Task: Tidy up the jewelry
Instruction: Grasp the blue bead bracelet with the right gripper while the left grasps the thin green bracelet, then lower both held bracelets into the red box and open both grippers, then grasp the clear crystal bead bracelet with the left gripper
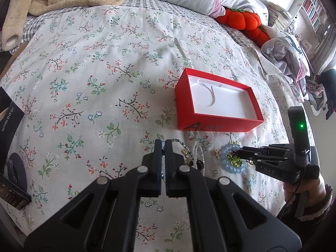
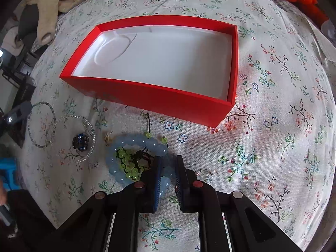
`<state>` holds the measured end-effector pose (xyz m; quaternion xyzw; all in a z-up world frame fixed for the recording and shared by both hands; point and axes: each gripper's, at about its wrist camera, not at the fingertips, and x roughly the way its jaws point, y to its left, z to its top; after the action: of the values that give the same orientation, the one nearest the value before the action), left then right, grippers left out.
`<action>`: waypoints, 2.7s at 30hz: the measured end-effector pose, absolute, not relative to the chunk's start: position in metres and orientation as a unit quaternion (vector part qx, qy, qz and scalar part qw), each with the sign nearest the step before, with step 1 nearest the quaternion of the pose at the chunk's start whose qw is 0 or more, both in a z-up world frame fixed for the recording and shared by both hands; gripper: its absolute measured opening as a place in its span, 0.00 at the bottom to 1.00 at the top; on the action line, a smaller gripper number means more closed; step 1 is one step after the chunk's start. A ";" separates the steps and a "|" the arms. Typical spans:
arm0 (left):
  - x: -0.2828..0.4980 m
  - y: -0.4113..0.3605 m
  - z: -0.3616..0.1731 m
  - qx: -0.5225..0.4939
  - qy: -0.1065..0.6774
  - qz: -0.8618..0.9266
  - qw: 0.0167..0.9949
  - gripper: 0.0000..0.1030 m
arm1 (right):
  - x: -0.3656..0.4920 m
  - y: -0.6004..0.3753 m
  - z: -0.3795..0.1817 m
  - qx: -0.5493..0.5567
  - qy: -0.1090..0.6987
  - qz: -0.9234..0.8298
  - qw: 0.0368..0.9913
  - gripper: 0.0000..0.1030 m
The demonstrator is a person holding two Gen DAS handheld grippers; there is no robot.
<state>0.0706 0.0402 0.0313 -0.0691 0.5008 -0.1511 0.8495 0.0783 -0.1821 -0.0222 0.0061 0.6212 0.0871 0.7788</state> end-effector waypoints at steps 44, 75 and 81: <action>0.140 -0.045 0.030 -0.047 0.437 -0.152 0.886 0.03 | 0.131 -0.221 0.049 0.118 0.504 0.068 0.853 0.11; 0.088 -0.022 0.041 -0.002 0.460 -0.091 0.883 0.77 | 0.069 -0.223 0.069 0.066 0.513 0.048 0.855 0.64; 0.073 -0.013 0.033 0.006 0.476 -0.082 0.876 0.80 | 0.051 -0.225 0.064 0.053 0.515 0.042 0.855 0.72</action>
<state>0.0726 -0.0126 0.0329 0.0060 0.4757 -0.0824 0.8757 0.0512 -0.2246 0.0639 0.0532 0.5148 0.0422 0.8546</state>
